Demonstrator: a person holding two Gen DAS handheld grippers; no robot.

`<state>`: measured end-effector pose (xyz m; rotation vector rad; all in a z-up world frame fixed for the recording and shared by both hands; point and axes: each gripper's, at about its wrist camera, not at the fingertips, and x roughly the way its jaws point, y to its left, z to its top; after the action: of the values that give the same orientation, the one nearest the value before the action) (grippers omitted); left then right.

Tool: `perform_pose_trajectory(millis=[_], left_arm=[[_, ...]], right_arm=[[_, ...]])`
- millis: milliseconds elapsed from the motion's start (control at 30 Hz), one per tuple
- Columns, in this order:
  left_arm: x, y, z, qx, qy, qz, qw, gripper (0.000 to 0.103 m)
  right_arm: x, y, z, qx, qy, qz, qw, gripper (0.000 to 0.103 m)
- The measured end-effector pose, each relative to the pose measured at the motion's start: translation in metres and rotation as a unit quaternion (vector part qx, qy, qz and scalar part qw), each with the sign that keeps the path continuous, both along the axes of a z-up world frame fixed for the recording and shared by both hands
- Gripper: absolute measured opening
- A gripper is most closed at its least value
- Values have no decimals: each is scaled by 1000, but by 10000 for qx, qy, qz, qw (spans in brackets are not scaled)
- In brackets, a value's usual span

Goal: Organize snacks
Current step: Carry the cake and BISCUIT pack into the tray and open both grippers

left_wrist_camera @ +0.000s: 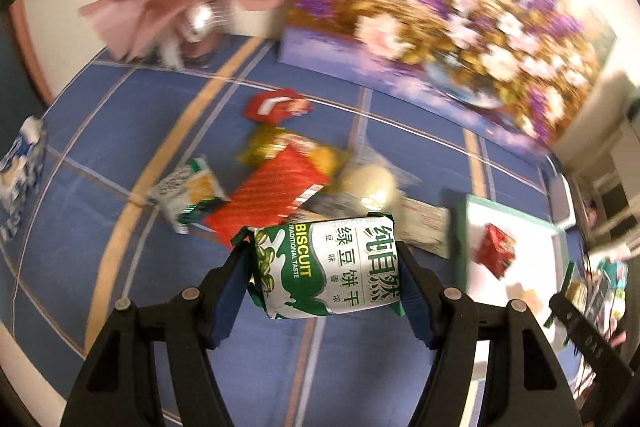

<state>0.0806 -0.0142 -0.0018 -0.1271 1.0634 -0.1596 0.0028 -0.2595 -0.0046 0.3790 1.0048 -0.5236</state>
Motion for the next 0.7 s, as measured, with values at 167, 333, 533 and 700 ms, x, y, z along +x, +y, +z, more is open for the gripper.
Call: perform_pose_trajectory(millis=[167,333,533,700], left_arm=[[-9,-47,2,-34,17,-559,9984,71],[-20,-89,0,27,56,-1057,9944,71],[-32,-133,-11,144,134,-1590,9871,71],[-44,-164,-23,338,191,-1992,9792,71]], right_arm=[[-18,-36,2,15,-26,-464,9989,58],[-32,-60,-6,46,34,-732,9973,58],[-42,-79,-18,157,138,-883,9959,58],[-45,-91,-30,218,307,-1007,9942,58]])
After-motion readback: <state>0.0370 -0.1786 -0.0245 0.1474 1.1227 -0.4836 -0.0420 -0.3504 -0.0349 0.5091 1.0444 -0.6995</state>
